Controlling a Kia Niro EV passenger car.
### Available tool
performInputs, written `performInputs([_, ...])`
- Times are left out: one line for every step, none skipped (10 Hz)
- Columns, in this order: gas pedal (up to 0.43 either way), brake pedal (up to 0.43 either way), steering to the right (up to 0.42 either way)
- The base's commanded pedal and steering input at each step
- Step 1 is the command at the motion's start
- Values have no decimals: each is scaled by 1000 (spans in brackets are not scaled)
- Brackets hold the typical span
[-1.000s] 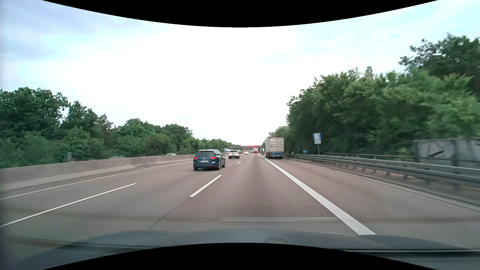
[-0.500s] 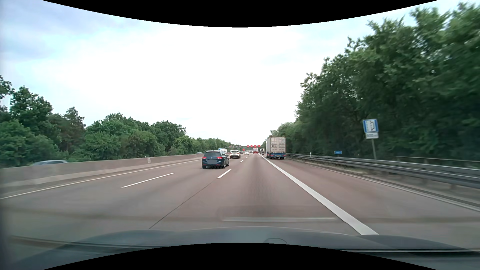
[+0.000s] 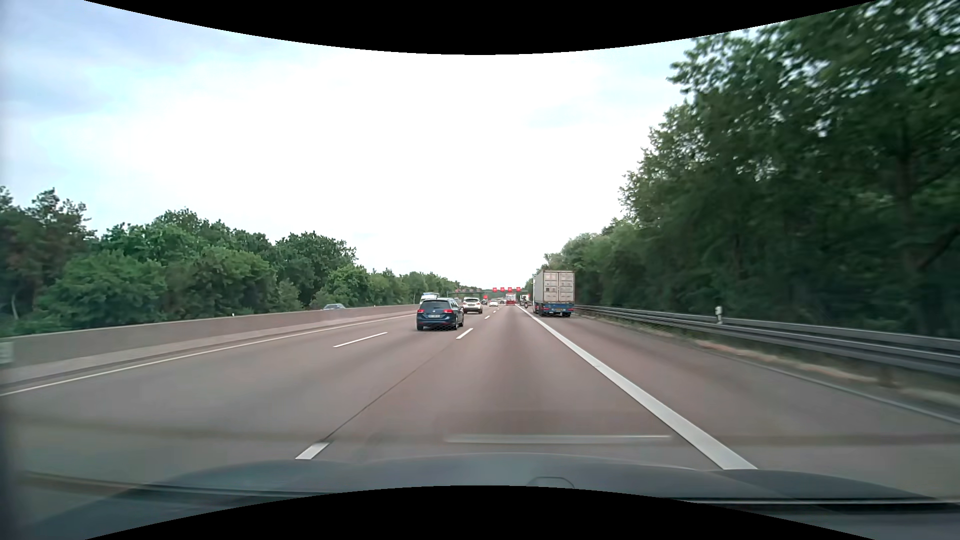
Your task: Follow the waypoints while adhering to traffic rules and regulations
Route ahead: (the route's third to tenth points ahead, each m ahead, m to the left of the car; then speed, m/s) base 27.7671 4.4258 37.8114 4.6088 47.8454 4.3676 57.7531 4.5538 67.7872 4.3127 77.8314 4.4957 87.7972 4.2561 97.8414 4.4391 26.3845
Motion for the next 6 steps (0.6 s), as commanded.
performInputs([177, 0, -4])
performInputs([177, 0, -4])
performInputs([177, 0, -4])
performInputs([177, 0, -4])
performInputs([177, 0, -4])
performInputs([177, 0, -4])
